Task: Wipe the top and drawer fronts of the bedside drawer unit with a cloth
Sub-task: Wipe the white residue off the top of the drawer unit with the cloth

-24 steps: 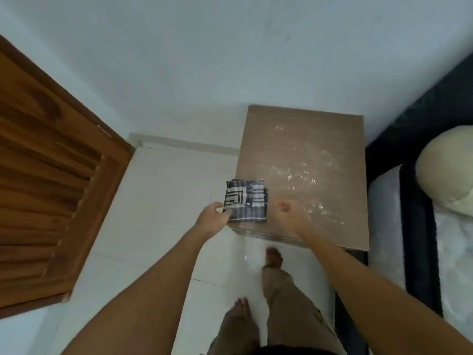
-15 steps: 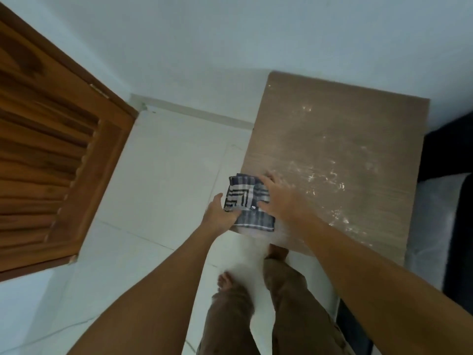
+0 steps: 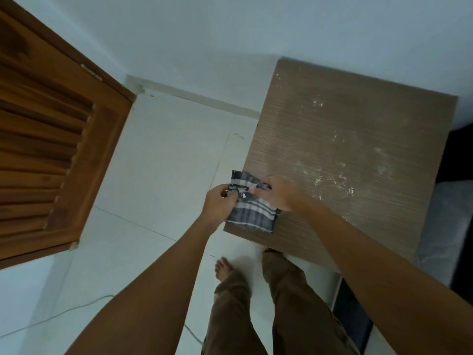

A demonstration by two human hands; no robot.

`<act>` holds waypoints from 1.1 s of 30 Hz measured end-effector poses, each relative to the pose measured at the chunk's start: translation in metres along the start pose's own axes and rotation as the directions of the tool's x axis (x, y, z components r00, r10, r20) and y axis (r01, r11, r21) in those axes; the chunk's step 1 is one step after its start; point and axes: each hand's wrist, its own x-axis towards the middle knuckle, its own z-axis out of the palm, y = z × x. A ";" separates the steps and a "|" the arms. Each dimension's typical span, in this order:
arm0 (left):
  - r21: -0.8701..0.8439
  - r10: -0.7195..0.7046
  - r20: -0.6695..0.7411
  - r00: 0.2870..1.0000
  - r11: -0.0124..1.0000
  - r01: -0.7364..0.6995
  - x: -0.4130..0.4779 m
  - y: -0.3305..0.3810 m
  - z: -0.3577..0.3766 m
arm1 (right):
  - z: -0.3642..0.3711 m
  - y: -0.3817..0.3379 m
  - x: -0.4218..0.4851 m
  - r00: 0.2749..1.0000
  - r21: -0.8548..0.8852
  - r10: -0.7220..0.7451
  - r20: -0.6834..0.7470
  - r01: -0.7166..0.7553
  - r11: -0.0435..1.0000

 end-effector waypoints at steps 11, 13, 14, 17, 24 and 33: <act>-0.043 0.054 0.374 0.926 0.998 -0.040 -0.013 0.063 -0.017 | -0.057 -0.015 -0.033 0.982 0.316 -0.063 0.178 0.004 0.949; -0.029 0.086 0.411 0.908 0.996 -0.082 -0.014 0.072 -0.014 | -0.061 -0.013 -0.041 0.985 0.358 -0.056 0.162 -0.006 0.934; -0.044 0.111 0.415 0.903 0.994 -0.102 -0.013 0.076 -0.012 | -0.064 -0.011 -0.045 0.989 0.361 -0.058 0.139 0.004 0.933; -0.094 0.176 0.284 0.943 0.983 -0.156 -0.002 0.093 -0.006 | -0.085 -0.008 -0.053 0.997 0.279 -0.050 -0.053 0.063 0.958; 0.274 0.251 0.044 0.967 0.928 -0.253 0.072 0.111 0.017 | -0.209 -0.019 -0.014 0.734 -0.036 -0.162 -0.659 0.184 0.982; 0.287 0.281 -0.007 0.960 0.920 -0.267 0.115 0.101 0.049 | -0.239 -0.025 0.128 0.599 -0.798 -0.638 -0.484 -0.003 0.602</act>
